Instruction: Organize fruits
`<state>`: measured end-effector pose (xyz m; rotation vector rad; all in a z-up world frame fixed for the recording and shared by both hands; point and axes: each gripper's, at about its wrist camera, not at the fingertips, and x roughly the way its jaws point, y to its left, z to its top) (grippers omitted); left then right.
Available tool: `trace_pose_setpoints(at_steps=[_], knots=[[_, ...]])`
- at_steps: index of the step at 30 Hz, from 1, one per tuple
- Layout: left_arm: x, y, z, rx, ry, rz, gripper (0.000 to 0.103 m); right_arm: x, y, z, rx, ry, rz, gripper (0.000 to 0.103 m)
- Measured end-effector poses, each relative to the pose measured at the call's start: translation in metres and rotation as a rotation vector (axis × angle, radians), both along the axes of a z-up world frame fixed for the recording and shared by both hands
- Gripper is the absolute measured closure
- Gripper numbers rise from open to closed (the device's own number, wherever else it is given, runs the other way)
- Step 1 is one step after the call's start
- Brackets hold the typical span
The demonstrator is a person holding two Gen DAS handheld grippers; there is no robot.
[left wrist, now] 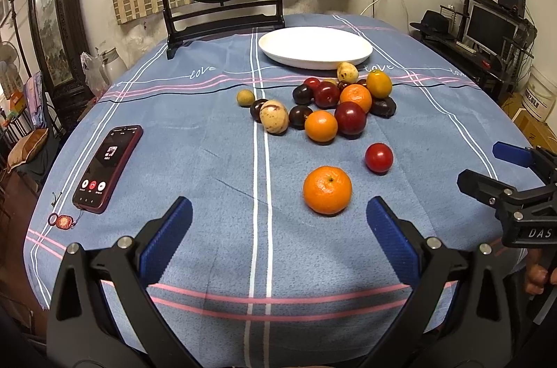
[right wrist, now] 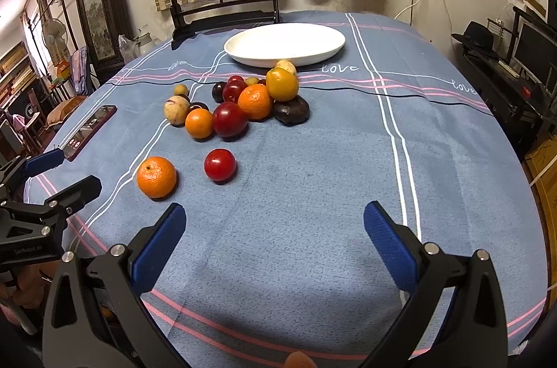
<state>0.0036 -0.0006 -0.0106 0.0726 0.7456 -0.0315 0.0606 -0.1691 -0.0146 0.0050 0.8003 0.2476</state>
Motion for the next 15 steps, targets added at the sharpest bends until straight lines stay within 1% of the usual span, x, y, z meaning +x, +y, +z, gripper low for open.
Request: trace_pose_setpoints(at_steps=[15], knots=[[0.0009,0.0029,-0.0004,-0.005,0.018,0.001,0.002,-0.0008,0.0053,-0.0013,0.004,0.000,0.026,0.001]])
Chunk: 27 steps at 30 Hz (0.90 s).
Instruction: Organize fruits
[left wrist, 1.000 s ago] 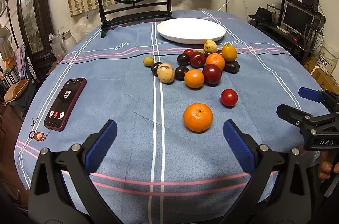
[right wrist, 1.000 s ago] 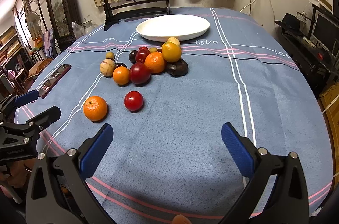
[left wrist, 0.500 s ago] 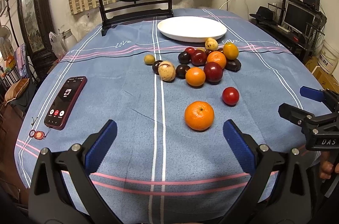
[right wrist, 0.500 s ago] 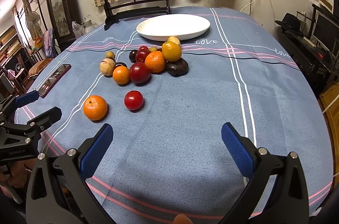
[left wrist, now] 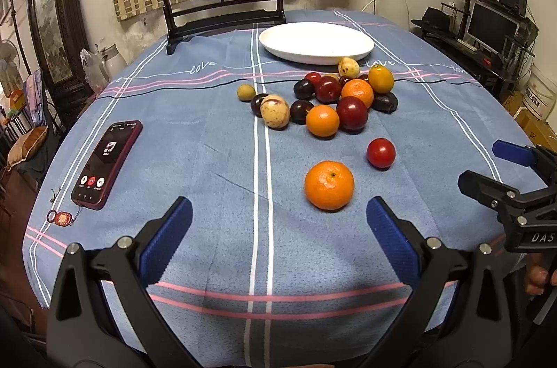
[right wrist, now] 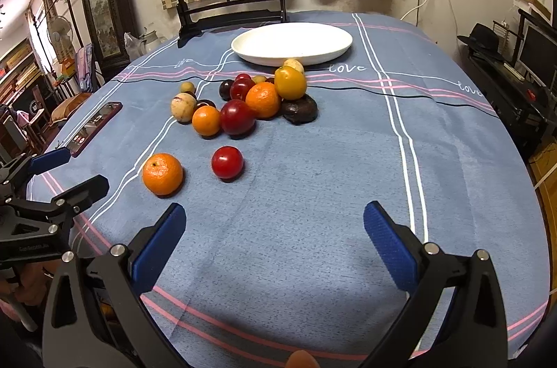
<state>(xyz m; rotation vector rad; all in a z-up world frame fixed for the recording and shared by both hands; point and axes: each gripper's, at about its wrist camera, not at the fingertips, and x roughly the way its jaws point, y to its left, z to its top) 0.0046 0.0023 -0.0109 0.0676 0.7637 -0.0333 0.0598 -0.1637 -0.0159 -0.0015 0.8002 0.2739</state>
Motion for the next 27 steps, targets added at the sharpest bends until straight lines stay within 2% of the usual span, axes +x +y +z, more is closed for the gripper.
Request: trace_pose_setpoints(at_steps=[21,27], knots=[[-0.001,0.002,0.000,-0.008,0.000,-0.004,0.002,-0.002,0.006,0.000,0.003,-0.011,0.018,0.001],[-0.001,0.010,-0.010,-0.027,0.018,0.008,0.002,0.002,0.012,-0.008,-0.027,0.005,0.002,0.001]])
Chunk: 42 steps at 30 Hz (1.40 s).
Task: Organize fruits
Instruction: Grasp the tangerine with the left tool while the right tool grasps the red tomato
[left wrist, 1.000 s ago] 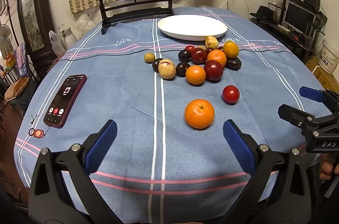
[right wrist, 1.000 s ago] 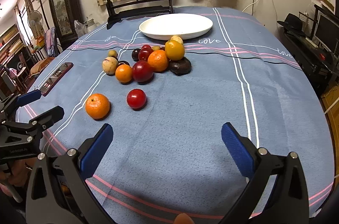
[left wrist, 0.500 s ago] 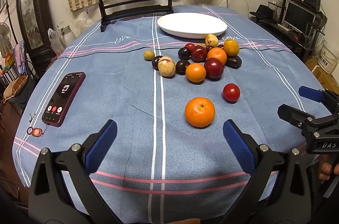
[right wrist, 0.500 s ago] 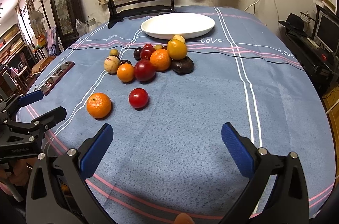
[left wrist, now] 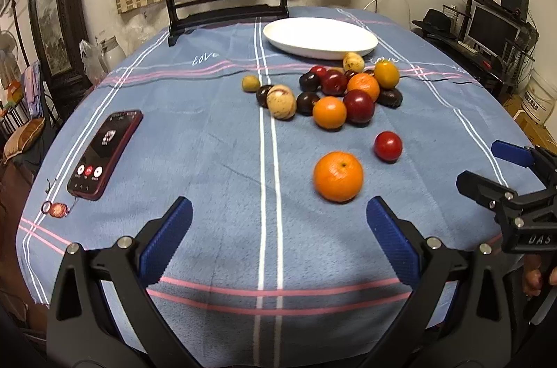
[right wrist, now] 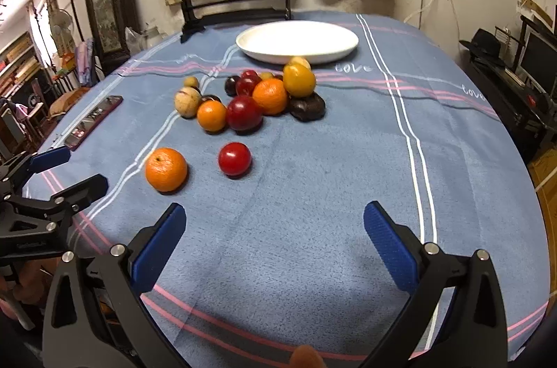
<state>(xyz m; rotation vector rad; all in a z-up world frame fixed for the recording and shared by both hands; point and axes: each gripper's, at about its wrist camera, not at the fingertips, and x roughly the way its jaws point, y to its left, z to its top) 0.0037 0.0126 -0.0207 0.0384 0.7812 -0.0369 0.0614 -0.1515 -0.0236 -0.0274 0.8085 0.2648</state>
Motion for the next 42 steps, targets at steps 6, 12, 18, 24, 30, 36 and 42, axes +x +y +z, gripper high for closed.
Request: trace_pose_setpoints(at_steps=[6,12,18,24,30,36,42], knots=[[0.004,0.010,-0.006,-0.027,0.010,0.002,0.002,0.011,0.011,-0.003,0.000,0.006,0.033,0.001],[0.009,0.011,-0.008,-0.018,0.003,-0.027,0.002,0.026,0.016,-0.004,0.013,0.025,0.065,0.001],[0.018,0.017,-0.012,-0.020,0.006,-0.029,0.002,0.044,0.027,-0.008,-0.015,0.039,0.102,0.005],[0.023,0.028,-0.017,-0.025,0.020,-0.026,0.002,0.062,0.048,-0.019,-0.087,0.079,0.166,0.031],[0.027,0.028,-0.019,-0.049,0.019,-0.055,0.003,0.074,0.051,-0.026,-0.057,0.121,0.171,0.040],[0.035,0.008,-0.022,-0.040,0.033,-0.126,0.008,0.084,0.051,-0.034,-0.042,0.142,0.178,0.058],[0.047,-0.013,-0.027,-0.052,0.071,-0.196,0.033,0.078,0.037,-0.028,0.021,0.119,0.190,0.070]])
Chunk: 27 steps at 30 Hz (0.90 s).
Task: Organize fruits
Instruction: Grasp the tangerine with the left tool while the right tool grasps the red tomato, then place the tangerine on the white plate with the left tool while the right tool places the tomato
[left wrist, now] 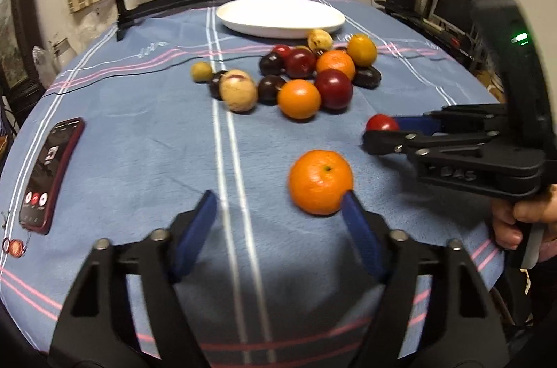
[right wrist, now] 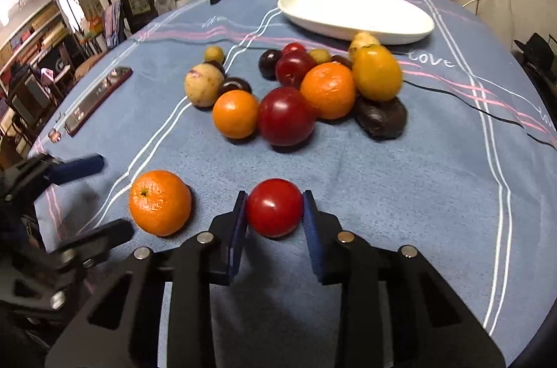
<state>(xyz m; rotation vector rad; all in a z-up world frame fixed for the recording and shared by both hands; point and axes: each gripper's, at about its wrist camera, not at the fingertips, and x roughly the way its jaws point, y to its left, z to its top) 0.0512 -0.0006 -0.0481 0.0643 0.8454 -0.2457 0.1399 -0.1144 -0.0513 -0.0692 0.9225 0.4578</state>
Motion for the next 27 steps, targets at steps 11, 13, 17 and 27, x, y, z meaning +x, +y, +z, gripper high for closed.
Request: trace_pose_setpoints(at_steps=[11,13,17,27], knots=[[0.019,-0.031,-0.008,0.040,0.040,-0.067,0.043,-0.009,-0.046,-0.004,0.111,0.008,-0.081,0.071],[0.021,-0.032,-0.012,0.045,0.068,-0.070,0.054,-0.010,-0.046,-0.003,0.117,0.006,-0.078,0.071],[0.021,-0.031,-0.015,0.037,0.078,-0.071,0.058,-0.009,-0.044,-0.002,0.123,0.007,-0.072,0.071],[0.074,-0.007,0.050,-0.105,0.029,-0.123,0.059,0.019,-0.064,0.046,0.175,-0.113,-0.099,0.071]])
